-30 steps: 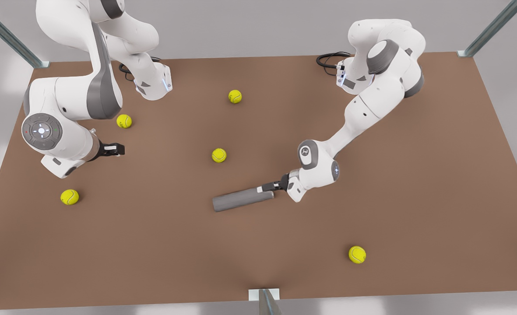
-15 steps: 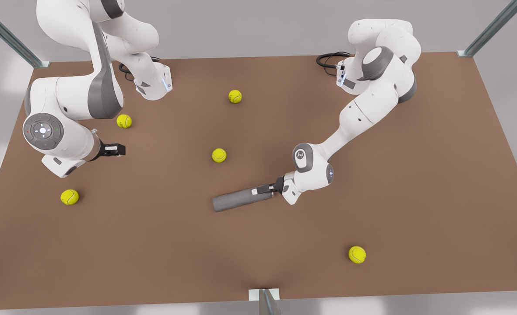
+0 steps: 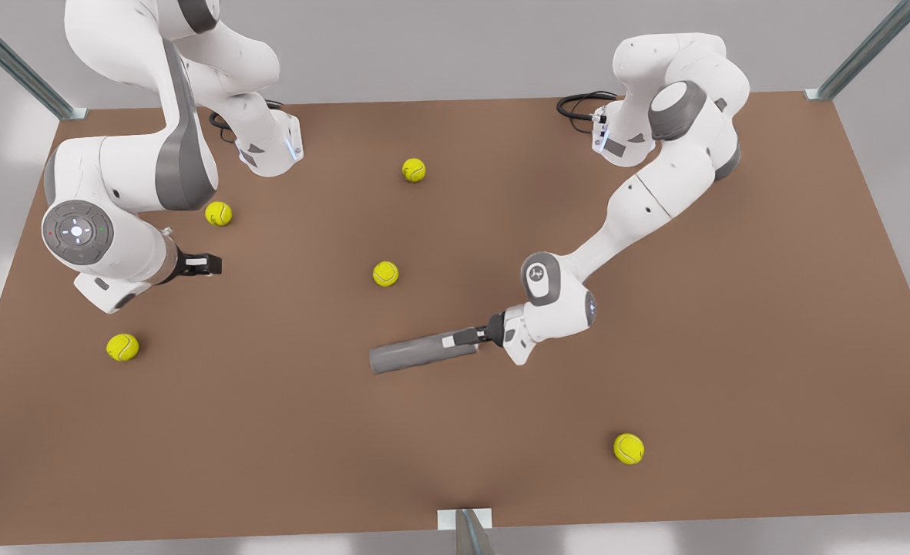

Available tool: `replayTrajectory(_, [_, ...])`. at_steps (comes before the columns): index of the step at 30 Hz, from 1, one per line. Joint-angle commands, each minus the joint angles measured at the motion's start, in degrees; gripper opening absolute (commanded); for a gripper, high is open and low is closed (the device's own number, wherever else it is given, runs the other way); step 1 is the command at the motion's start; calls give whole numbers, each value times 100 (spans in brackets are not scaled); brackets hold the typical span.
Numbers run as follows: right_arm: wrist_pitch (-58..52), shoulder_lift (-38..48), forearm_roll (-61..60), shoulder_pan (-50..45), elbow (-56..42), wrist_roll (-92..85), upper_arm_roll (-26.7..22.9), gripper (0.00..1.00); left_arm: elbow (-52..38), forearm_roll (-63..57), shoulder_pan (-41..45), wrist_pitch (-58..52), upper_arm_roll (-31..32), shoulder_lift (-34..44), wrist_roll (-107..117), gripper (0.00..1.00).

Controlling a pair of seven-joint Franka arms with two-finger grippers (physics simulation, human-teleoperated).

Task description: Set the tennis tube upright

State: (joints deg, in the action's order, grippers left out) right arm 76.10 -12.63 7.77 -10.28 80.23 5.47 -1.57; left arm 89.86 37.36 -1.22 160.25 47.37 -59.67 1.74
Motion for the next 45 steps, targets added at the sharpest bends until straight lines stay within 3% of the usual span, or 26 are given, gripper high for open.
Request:
replayTrajectory(1, [1, 6, 5, 0, 2, 60, -1, 100, -4, -18, -1, -38, 53, 8, 54, 100])
replayTrajectory(11, [-7, -38, 40, -9, 2, 51, -1, 100, 40, -36, -212, -108, 528, 210, 686, 100])
replayTrajectory(12, [-7, -55, 40, -1, 2, 51, -1, 100, 40, -44, -160, -100, 528, 281, 880, 91])
replayTrajectory(14, [1, -117, 49, 8, 2, 51, -1, 100, 14, -44, 16, -64, 519, 290, 1012, 59])
replayTrajectory(18, [1, -152, 111, 17, 2, 51, -1, 100, 14, -53, 69, -12, 519, 290, 1082, 46])
replayTrajectory(21, [1, -152, 146, 8, 2, 42, -1, 100, 23, -44, 8, -29, 519, 448, 1179, 42])
replayTrajectory(24, [-7, -152, 137, -9, -7, 42, -1, 100, 23, -44, 8, -38, 519, 545, 1408, 23])
replayTrajectory(36, [1, -152, 155, -9, -95, 42, 16, 100, 568, -53, -493, -486, 510, 1573, 1583, 21])
replayTrajectory(42, [-7, -143, 137, -9, -192, 33, 16, 100, 647, -2056, -1065, -2085, 458, 2126, 2628, 21])
replayTrajectory(45, [-7, -143, 137, -1, -192, 42, 16, 100, 638, -2259, -1144, -2586, 414, 2390, 2787, 21])
